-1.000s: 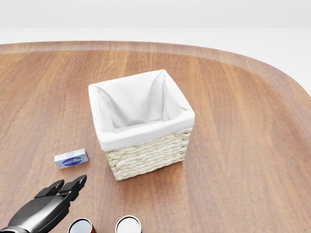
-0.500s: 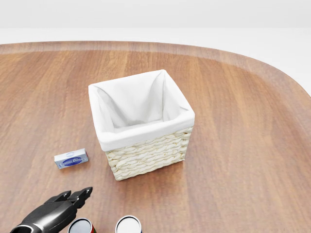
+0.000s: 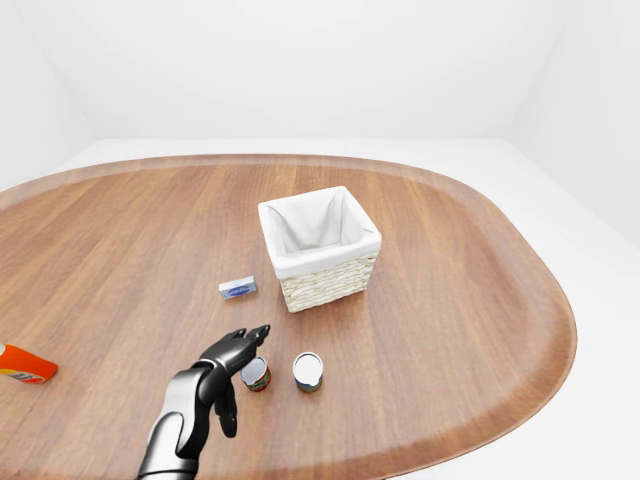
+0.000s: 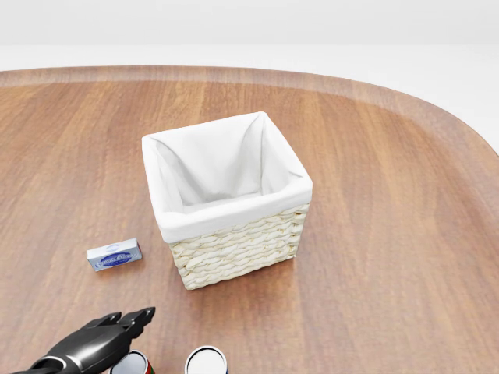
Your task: Pick up the tomato sauce, and put it in the basket.
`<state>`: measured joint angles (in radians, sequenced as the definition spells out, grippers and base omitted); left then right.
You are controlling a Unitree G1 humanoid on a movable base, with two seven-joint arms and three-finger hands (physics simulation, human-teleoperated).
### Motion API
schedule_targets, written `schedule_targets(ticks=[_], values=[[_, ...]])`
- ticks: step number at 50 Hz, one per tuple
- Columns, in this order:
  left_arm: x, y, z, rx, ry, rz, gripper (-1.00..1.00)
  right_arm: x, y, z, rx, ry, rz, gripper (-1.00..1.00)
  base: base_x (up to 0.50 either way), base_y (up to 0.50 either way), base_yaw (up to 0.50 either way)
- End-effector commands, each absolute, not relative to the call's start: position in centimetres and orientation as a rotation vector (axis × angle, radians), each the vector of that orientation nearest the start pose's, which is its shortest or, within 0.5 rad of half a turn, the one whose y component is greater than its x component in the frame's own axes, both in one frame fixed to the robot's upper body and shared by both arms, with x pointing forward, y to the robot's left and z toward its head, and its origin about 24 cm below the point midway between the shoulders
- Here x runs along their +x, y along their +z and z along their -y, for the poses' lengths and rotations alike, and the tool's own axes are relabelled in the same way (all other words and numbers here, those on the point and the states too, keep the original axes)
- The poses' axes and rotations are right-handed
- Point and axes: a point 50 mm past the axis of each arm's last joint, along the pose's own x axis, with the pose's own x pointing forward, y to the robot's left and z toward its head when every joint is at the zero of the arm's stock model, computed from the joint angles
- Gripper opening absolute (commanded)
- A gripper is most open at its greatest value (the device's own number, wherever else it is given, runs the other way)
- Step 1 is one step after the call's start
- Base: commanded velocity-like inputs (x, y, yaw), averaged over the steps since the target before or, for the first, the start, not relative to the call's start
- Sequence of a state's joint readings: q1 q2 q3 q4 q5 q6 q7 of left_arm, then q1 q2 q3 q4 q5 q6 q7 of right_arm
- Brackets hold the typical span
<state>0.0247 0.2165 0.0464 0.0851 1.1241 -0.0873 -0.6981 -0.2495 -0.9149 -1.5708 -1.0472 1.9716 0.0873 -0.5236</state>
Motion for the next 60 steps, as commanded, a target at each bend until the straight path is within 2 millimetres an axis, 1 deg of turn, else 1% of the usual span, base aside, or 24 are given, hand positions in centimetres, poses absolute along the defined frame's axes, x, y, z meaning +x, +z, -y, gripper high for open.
schedule_targets(ticks=[1,11,29,34,39,44,56,57,58,59,60], values=[[23.1,-2.0,-19.2,1.257,-0.707,-0.588,1.00,-0.1,36.3,24.0,0.360,0.262,1.522,1.00,0.00,0.00,0.00],[23.2,-2.8,-19.6,1.262,-0.730,-0.629,1.00,-0.1,36.3,24.1,0.364,0.260,1.524,1.00,0.00,0.00,0.00],[23.4,-2.9,-19.8,1.265,-0.733,-0.640,1.00,-0.1,36.3,24.1,0.365,0.259,1.523,1.00,0.00,0.00,0.00],[23.4,-3.4,-19.9,1.269,-0.752,-0.668,1.00,-0.1,36.3,24.1,0.365,0.261,1.527,1.00,0.00,0.00,0.00],[23.6,-2.9,-19.9,1.278,-0.734,-0.646,1.00,-0.1,36.2,24.1,0.370,0.260,1.532,1.00,0.00,0.00,0.00],[23.8,-3.8,-20.1,1.272,-0.765,-0.695,1.00,-0.1,36.3,24.0,0.364,0.262,1.527,1.00,0.00,0.00,0.00],[24.5,-5.0,-20.6,1.281,-0.753,-0.725,1.00,-0.2,36.3,24.0,0.364,0.265,1.532,1.00,0.00,0.00,0.00],[24.6,-5.0,-20.6,1.277,-0.749,-0.721,0.90,-0.2,36.3,24.0,0.364,0.264,1.531,1.00,0.00,0.00,0.00],[24.7,-5.0,-20.6,1.277,-0.747,-0.719,0.49,-0.2,36.3,24.0,0.365,0.264,1.531,1.00,0.00,0.00,0.00],[24.8,-4.9,-20.5,1.278,-0.742,-0.713,-1.00,-0.2,36.3,24.0,0.363,0.266,1.532,1.00,0.00,0.00,0.00],[24.7,-4.9,-20.5,1.276,-0.745,-0.713,-1.00,-0.2,36.3,24.0,0.361,0.267,1.532,1.00,0.00,0.00,0.00]])
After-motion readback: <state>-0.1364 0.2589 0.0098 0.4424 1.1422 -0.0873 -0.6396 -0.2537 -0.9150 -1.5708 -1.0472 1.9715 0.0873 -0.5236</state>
